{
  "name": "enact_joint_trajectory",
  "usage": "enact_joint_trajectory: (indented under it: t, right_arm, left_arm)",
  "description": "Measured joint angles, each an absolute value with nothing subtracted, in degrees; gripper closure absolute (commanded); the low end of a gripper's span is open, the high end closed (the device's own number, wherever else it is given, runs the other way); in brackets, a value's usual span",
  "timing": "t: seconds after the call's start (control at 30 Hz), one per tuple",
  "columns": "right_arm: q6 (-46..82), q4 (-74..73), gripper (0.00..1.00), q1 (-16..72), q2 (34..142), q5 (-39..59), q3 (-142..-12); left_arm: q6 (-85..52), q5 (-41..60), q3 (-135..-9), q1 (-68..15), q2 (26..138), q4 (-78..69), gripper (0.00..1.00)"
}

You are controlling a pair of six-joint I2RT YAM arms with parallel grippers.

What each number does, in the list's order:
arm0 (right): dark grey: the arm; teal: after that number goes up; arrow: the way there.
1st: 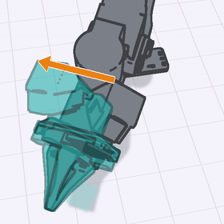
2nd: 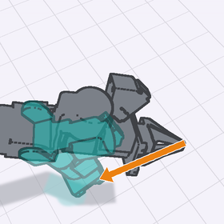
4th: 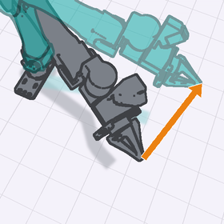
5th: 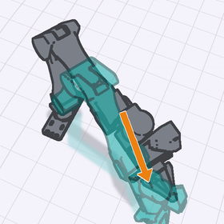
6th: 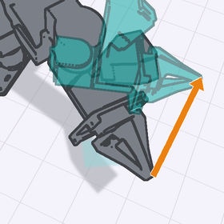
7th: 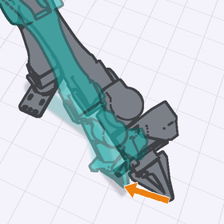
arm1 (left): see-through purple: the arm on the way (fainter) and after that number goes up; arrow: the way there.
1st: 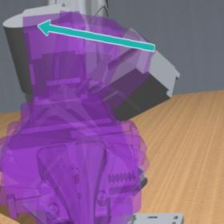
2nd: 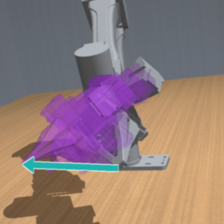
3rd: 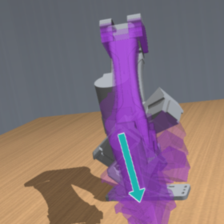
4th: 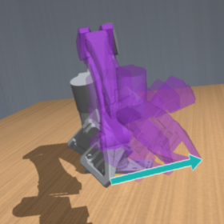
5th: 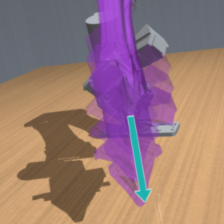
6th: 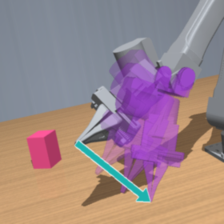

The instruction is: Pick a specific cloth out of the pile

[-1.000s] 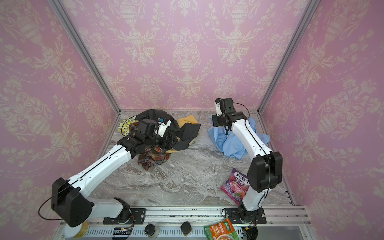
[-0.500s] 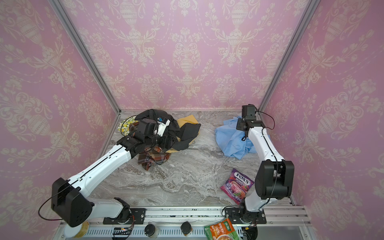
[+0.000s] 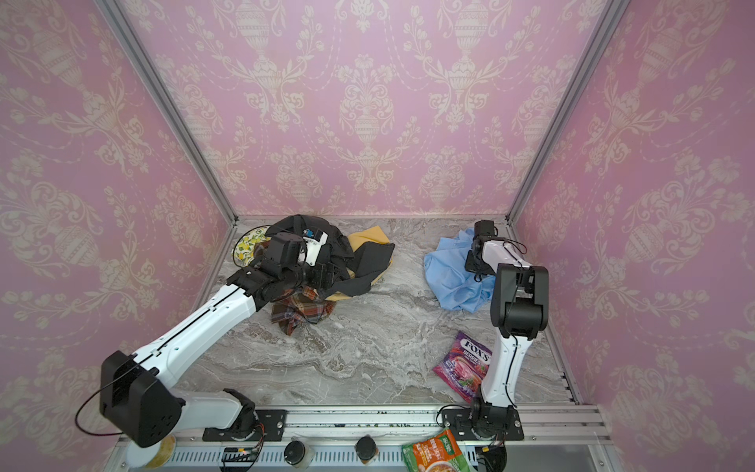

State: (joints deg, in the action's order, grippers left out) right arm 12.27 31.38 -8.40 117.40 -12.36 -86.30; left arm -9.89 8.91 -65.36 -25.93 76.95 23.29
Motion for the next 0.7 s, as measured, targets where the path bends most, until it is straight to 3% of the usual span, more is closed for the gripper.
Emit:
enact_joint_trajectory:
  t: [0.1,0.17,0.33,0.43,0.47,0.5,0.7]
  right_arm:
    - [12.01,31.57,0.61,-8.4,117.14,-12.27,-86.67]
    - [11.86,31.4,0.49,-8.4,115.85,-12.25,-86.08]
    - [11.57,30.24,0.19,-8.4,106.19,-11.73,-82.17]
    - [11.64,27.11,0.06,-8.4,96.99,-10.48,-77.87]
    - [11.6,25.58,0.02,-8.4,93.84,-9.82,-75.92]
    - [11.64,24.05,0.0,-8.38,90.28,-9.06,-73.67]
    - [11.64,15.09,0.0,-7.94,74.15,-4.84,-60.05]
  left_arm:
    - [-9.87,6.87,-65.19,-24.86,75.72,23.2,0.17]
    - [-9.87,5.48,-65.17,-24.1,74.67,23.03,0.16]
    - [-9.72,0.73,-63.48,-21.74,70.67,21.39,0.13]
    - [-9.69,-2.48,-60.97,-19.25,67.48,20.29,0.11]
    - [-9.74,-3.75,-60.1,-18.0,66.41,20.12,0.06]
    - [-9.93,-4.78,-59.27,-16.69,65.45,19.77,0.01]
    - [-12.14,-9.61,-51.94,-8.71,58.83,15.86,0.01]
